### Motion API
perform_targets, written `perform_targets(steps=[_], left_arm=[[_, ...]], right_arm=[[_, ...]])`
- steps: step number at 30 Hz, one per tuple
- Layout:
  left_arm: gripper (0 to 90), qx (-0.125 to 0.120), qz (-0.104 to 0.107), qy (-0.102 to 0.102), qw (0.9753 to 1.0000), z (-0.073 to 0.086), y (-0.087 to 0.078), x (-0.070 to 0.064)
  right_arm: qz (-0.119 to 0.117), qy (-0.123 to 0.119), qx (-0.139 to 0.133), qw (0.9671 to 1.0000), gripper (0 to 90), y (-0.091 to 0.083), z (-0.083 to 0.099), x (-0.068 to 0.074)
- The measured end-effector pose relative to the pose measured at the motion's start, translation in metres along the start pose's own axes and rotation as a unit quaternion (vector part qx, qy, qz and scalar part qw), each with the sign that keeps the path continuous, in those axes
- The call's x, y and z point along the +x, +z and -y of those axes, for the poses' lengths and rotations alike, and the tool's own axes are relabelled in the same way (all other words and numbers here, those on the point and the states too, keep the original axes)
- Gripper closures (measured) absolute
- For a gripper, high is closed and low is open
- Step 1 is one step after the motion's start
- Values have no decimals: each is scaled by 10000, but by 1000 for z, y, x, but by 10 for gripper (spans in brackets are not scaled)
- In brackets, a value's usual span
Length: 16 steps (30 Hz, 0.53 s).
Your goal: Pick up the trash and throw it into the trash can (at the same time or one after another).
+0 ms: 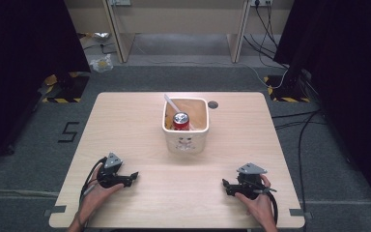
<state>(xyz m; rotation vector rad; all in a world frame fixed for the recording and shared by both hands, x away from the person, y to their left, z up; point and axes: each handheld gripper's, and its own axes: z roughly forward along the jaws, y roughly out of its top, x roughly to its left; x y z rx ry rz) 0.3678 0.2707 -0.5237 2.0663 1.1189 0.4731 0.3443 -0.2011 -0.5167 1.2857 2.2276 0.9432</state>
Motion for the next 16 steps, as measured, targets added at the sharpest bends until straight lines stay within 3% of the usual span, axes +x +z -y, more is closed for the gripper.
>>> perform_targets(steps=[16], left_arm=[[143,0,-1,-1,10000,0,0,0]], right_arm=[[14,-6,9,10000,138,0,0,0]])
